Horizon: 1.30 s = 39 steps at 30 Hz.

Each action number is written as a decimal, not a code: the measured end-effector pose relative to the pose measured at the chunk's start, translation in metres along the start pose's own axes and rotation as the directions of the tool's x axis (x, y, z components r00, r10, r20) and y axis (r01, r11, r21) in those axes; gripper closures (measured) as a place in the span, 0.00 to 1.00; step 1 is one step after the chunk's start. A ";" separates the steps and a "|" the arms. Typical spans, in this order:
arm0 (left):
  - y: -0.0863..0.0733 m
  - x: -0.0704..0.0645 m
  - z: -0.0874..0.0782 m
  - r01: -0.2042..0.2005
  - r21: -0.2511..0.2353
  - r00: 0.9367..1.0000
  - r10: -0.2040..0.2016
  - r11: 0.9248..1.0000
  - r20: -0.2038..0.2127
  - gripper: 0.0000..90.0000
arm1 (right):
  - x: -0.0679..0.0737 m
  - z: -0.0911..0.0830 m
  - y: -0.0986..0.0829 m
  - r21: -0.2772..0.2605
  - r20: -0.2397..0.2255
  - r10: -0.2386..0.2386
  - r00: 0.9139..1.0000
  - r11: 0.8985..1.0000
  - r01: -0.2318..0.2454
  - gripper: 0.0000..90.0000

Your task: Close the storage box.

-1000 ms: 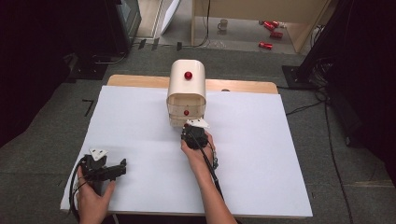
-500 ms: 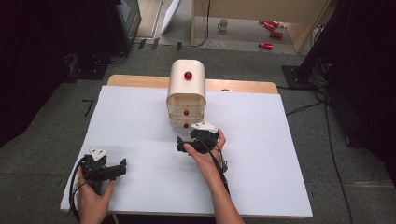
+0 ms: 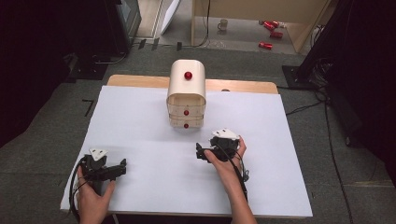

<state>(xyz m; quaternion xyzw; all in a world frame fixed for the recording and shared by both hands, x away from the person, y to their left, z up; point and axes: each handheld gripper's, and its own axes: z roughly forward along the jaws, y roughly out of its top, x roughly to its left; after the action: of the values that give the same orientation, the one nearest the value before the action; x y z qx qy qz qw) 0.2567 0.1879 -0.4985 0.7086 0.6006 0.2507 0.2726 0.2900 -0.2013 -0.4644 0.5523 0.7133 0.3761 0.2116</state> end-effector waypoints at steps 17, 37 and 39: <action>0.000 0.000 0.000 0.000 0.000 1.000 0.000 1.000 0.000 0.00 | -0.048 -0.029 -0.031 0.013 0.075 0.050 0.996 0.999 -0.052 0.00; 0.000 0.000 0.000 0.000 -0.001 1.000 0.000 1.000 0.000 0.00 | -0.103 -0.061 -0.062 0.025 0.170 0.104 0.980 0.994 -0.110 0.00; 0.000 0.000 0.000 0.000 0.000 1.000 0.000 1.000 0.000 0.00 | -0.108 -0.065 -0.065 0.023 0.183 0.113 0.977 0.993 -0.119 0.00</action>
<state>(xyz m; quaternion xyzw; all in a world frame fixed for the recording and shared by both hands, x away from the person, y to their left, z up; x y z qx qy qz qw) 0.2567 0.1879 -0.4985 0.7085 0.6006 0.2509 0.2727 0.2352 -0.3306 -0.4866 0.6284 0.6639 0.3237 0.2440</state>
